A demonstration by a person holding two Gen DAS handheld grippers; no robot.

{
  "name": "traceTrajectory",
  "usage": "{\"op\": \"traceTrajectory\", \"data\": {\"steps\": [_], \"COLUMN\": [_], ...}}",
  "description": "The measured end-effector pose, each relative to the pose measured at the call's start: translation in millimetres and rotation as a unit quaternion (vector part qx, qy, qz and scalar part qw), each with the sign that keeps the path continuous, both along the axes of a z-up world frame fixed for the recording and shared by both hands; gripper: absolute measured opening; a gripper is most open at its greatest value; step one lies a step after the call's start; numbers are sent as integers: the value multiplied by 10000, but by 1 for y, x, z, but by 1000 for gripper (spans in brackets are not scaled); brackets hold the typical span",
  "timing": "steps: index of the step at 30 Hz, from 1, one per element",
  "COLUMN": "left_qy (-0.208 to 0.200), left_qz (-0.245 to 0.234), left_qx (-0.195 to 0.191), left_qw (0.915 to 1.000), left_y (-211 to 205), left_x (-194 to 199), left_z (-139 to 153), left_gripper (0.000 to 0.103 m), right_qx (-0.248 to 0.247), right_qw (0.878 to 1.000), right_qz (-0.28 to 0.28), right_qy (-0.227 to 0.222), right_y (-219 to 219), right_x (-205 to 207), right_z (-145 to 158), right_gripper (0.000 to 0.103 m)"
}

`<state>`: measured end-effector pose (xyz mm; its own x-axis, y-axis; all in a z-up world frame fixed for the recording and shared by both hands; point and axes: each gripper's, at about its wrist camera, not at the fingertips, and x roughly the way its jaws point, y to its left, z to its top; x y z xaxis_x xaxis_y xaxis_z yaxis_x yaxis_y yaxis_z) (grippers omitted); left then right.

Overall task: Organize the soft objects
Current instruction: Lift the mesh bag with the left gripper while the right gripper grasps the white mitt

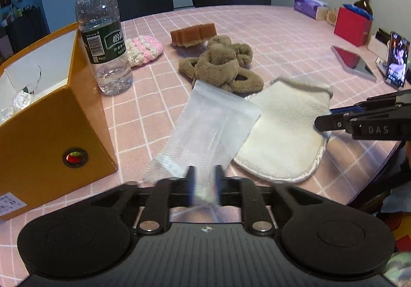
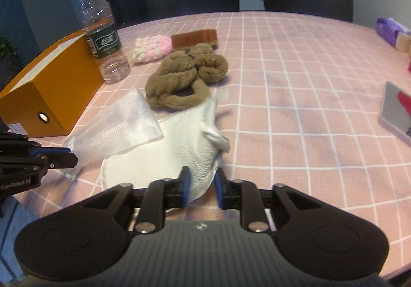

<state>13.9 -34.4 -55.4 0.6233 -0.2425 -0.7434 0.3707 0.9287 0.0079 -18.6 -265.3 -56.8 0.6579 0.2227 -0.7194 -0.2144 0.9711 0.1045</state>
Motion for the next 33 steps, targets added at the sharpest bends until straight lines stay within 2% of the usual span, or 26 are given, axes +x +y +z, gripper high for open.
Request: {"op": "traceTrajectory", "data": {"steps": [1,2,3,4,6,10,13,16,19,22,26,29,31,33], "left_qy": [-49,-132,-250,-373,-571,-694,-489,-325,-80,110,366,476,588,546], "left_qz": [-11,-29,-59,-96,-188,-427,-725,-763,-803,-713,-493,-265,-75,22], "left_qx": [-54,-79,-90,-82,1,383,685,1004,1025,947,652,412,147,142], "left_qw": [10000,9999,9996,9992,9982,9959,9938,9915,9915,9929,9960,9977,9981,9984], "left_y": [1,3,3,3,1,-8,-13,-14,-14,-12,-7,-5,-2,-4], "left_x": [-1,-2,-3,-3,-1,13,23,31,38,47,59,63,67,66], "left_z": [1,4,7,10,14,8,-3,-13,-19,-19,-20,-21,-21,-21], "left_gripper": [42,54,62,66,78,82,84,85,86,90,87,86,76,64], "right_qx": [-84,-157,-213,-248,-282,-332,-490,-660,-757,-628,-265,-242,-226,-220], "right_qw": [9999,9997,9995,9991,9985,9979,9961,9932,9908,9911,9924,9910,9902,9896], "right_qz": [-13,-24,-26,-15,13,317,647,893,1056,1124,1161,1235,1261,1274], "right_qy": [-84,-162,-247,-339,-461,-452,-334,-343,-373,-345,-319,-462,-548,-627], "right_y": [1,0,0,-1,0,13,26,34,36,33,24,23,23,22], "right_x": [-1,-2,-2,-2,1,9,12,14,17,22,28,29,28,27], "right_z": [2,5,9,12,18,12,-2,-12,-20,-27,-32,-34,-34,-33], "right_gripper": [45,53,68,81,92,100,100,100,100,101,101,100,93,85]}}
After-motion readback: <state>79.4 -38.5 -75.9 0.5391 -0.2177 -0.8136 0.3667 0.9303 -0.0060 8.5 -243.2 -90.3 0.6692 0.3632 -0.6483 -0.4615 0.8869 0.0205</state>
